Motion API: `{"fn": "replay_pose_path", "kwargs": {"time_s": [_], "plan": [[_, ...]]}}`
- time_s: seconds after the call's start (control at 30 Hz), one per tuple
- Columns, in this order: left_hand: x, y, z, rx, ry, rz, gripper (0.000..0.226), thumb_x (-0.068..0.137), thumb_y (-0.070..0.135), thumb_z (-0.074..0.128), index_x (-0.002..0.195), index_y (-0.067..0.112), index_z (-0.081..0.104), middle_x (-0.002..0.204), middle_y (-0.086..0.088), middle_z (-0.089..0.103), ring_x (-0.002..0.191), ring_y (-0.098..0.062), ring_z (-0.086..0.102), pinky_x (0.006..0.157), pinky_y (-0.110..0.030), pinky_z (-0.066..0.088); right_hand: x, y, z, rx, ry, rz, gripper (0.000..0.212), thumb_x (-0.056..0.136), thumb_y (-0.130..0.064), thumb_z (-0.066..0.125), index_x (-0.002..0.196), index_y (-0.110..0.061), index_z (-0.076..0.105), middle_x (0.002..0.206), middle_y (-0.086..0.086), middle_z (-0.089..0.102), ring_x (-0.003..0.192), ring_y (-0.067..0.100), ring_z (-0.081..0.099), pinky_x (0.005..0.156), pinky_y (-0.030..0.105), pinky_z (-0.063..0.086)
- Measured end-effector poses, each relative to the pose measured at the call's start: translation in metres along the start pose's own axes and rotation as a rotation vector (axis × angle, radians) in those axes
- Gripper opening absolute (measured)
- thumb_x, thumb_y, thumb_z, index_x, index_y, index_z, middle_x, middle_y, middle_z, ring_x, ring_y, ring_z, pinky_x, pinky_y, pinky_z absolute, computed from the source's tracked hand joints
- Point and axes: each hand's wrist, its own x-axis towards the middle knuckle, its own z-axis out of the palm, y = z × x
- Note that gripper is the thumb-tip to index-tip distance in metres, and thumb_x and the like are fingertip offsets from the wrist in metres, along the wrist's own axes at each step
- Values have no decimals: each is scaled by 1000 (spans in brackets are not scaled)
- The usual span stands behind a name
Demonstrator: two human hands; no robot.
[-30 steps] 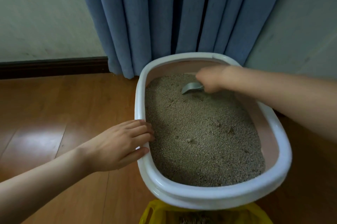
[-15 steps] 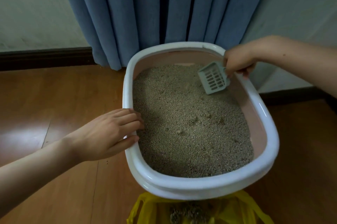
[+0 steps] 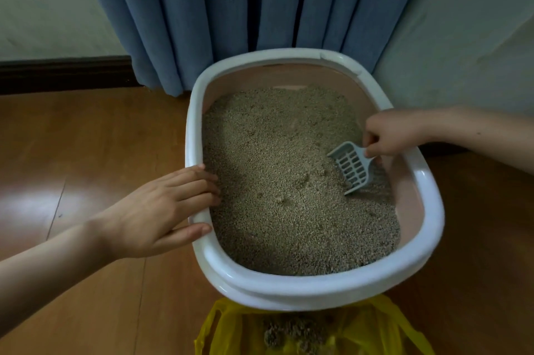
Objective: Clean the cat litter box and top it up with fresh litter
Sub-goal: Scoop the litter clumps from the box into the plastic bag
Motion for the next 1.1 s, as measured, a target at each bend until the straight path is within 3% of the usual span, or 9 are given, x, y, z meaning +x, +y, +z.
{"fn": "replay_pose_path", "kwargs": {"time_s": [0.17,0.27,0.4,0.5,0.6,0.7,0.8,0.97,1.1], "plan": [[0,-1,3,-24,-26,-17,52,102,47,35,121,9,65,125,-2,62,131,-22,48,118,-41,27,23,-14,2,79,2,-184,32,93,-28,59,65,-12,64,52,-6,42,49,13,33,52,28,29],[0,0,2,-33,-33,-20,51,102,46,35,120,9,64,124,-3,62,131,-22,48,119,-41,26,34,-29,1,106,-5,-277,38,94,-28,57,58,-18,52,53,-4,38,51,15,31,54,34,28],[0,1,0,-37,-47,-23,49,102,46,36,119,10,64,123,-3,61,131,-21,47,119,-41,25,43,-51,11,19,4,-300,30,97,-33,52,71,-20,53,62,-5,47,53,12,38,55,28,31],[0,3,-2,-40,-57,-16,47,103,44,35,118,11,65,121,-3,61,131,-22,46,119,-42,25,44,-64,17,-133,120,-249,23,99,-36,47,84,-22,55,75,-7,56,66,11,50,58,29,36],[0,5,-5,-43,-61,1,46,104,42,34,117,11,65,121,-3,61,131,-23,46,119,-41,26,46,-67,30,64,182,-248,21,98,-35,50,82,-24,57,74,-8,53,70,14,50,64,30,37],[-2,6,-5,-61,-53,-15,46,104,41,36,121,10,65,124,-3,62,133,-22,46,117,-42,30,48,-70,47,255,162,-265,33,97,-32,52,67,-19,47,65,-1,41,65,17,41,60,31,28],[-4,7,-4,-73,-41,-30,44,104,39,39,122,9,65,125,-3,62,134,-21,45,116,-42,31,44,-74,54,381,116,-287,34,97,-28,52,64,-20,48,62,-2,42,60,13,39,57,30,27],[-8,10,-6,-91,-17,-26,40,103,36,44,124,8,63,128,-2,61,136,-19,44,115,-40,34,30,-80,60,604,-3,-280,31,99,-20,50,70,-16,58,53,-9,50,42,-2,40,46,13,33],[-14,14,-6,-72,2,-16,41,102,37,45,126,9,62,130,-1,61,138,-19,42,117,-38,32,19,-76,60,676,164,-224,29,99,-19,49,75,-8,61,59,-3,51,54,9,45,55,22,35]]}}
